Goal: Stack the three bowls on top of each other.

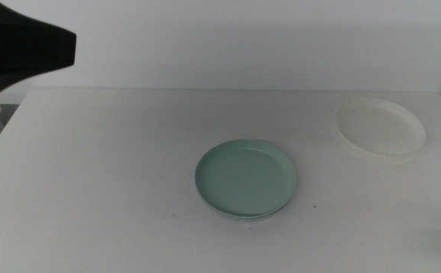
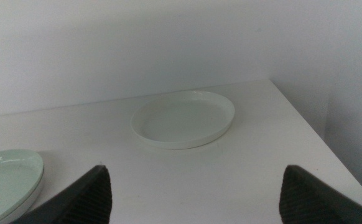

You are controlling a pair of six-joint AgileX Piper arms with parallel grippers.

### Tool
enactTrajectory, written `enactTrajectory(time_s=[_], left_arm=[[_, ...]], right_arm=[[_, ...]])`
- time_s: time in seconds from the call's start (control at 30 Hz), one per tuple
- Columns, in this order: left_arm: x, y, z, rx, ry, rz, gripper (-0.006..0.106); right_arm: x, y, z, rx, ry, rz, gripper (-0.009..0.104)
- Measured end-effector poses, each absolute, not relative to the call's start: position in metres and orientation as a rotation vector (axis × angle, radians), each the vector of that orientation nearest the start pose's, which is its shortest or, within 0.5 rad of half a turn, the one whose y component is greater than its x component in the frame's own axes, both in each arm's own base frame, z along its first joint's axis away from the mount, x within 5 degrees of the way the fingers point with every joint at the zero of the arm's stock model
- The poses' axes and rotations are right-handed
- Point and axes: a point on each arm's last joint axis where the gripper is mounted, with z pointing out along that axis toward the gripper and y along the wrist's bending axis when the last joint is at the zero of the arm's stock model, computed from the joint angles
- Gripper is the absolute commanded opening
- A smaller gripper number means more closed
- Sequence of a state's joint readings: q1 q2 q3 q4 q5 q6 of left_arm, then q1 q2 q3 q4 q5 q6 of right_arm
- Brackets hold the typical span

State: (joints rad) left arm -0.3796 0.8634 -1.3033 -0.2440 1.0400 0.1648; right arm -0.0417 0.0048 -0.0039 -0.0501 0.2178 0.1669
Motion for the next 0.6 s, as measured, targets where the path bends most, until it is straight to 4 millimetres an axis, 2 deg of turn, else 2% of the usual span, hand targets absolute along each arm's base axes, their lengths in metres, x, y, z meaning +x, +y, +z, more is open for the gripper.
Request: enactTrajectory(time_s=[0.2, 0.47, 0.57, 0.6], left_arm=[[0.114, -0.066, 0.466, 0.557, 2.003, -0.426, 0.094], [0.114, -0.066, 0.466, 0.557, 2.003, -0.426, 0.094], [0.114, -0.066, 0.466, 0.557, 2.003, -0.426, 0.094], [0.114, -0.066, 0.466, 0.557, 2.003, -0.426, 0.094]], right_arm=[[0.056, -0.003, 0.197, 0.141, 1.674, 0.049, 0.081], [0.057, -0.003, 0.208, 0.176, 1.562, 0.105, 0.081], [0.062, -0.003, 0.235, 0.214, 1.565, 0.142, 0.081], [0.066, -0.003, 0.251, 0.224, 1.584, 0.147, 0.081]])
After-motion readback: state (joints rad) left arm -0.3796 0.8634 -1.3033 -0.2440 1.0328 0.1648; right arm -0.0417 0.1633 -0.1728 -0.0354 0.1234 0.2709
